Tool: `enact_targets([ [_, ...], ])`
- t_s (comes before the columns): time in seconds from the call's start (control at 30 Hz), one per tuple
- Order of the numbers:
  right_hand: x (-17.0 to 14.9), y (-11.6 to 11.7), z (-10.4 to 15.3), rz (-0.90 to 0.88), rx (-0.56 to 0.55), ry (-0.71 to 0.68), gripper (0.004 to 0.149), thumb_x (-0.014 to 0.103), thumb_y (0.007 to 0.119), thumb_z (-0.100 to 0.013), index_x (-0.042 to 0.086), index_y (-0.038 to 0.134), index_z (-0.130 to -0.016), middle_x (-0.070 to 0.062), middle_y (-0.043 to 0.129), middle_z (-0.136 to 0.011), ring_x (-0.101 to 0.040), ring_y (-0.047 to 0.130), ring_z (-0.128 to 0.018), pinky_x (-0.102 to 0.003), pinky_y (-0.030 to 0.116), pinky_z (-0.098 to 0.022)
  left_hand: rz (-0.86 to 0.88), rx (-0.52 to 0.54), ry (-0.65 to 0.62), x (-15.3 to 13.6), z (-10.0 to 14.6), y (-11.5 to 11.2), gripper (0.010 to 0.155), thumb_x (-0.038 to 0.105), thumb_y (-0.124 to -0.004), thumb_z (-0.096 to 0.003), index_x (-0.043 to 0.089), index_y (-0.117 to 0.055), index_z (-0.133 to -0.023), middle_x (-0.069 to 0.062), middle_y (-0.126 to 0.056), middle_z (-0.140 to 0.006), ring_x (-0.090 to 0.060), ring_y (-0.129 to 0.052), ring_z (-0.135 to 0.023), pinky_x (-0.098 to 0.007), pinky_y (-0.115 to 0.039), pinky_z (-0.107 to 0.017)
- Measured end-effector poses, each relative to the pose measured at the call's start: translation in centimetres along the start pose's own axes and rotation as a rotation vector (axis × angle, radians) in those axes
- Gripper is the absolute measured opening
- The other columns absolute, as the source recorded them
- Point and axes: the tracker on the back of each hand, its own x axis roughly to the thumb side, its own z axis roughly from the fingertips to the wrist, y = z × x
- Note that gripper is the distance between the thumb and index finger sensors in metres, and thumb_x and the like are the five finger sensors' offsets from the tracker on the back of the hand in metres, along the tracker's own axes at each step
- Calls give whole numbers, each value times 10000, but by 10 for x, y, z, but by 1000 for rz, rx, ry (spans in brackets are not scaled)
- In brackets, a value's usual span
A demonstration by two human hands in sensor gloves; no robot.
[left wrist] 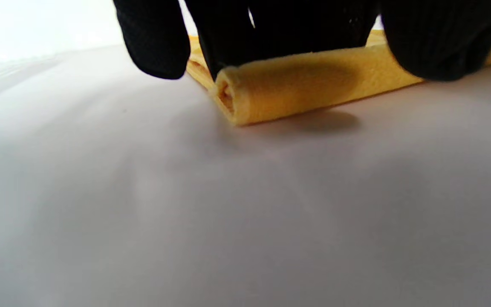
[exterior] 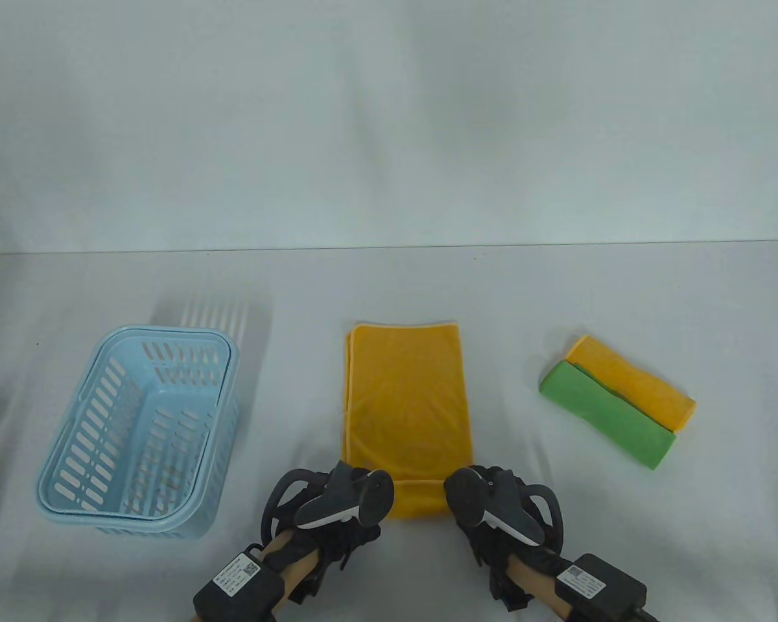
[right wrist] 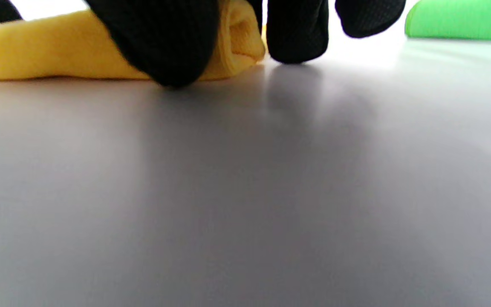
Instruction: Roll square towel into towel roll
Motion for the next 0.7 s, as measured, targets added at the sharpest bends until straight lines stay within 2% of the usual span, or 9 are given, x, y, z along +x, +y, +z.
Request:
enact_targets([
  [0.2,-6,-7,-2,-63,-23,19,470,298,811,-363,361,735,-822,98,755,-916,-236,829,-855,-506,688,-643,2,-23,29,-6,-4,-6,797,561,-778,-330,389,-432,-1028,107,-474,-1088,-175,-621,-1008,-485,-613,-752],
  [0.37,-20,-12,-8,-237,21,44,455,307,803,-361,358,770,-812,92,808,-894,-243,834,-847,-501,698,-634,1,-29,43,-9,-7,-7,808,536,-793,-335,403,-395,-1025,118,-437,-1088,-153,-599,-1001,-488,-589,-764],
  [0.53,-30,-15,-12,-329,42,66,447,323,801,-359,365,790,-804,88,850,-877,-234,854,-833,-501,713,-619,49,-13,45,-15,-7,-2,700,437,-766,-393,410,-453,-1018,121,-508,-1085,-147,-660,-988,-484,-614,-761],
  [0.7,-35,-16,-14,-377,90,62,446,329,793,-365,361,787,-810,77,850,-877,-242,832,-848,-511,699,-622,131,20,52,-25,-4,7,609,396,-750,-409,396,-586,-996,110,-699,-1043,-164,-830,-925,-491,-672,-735],
])
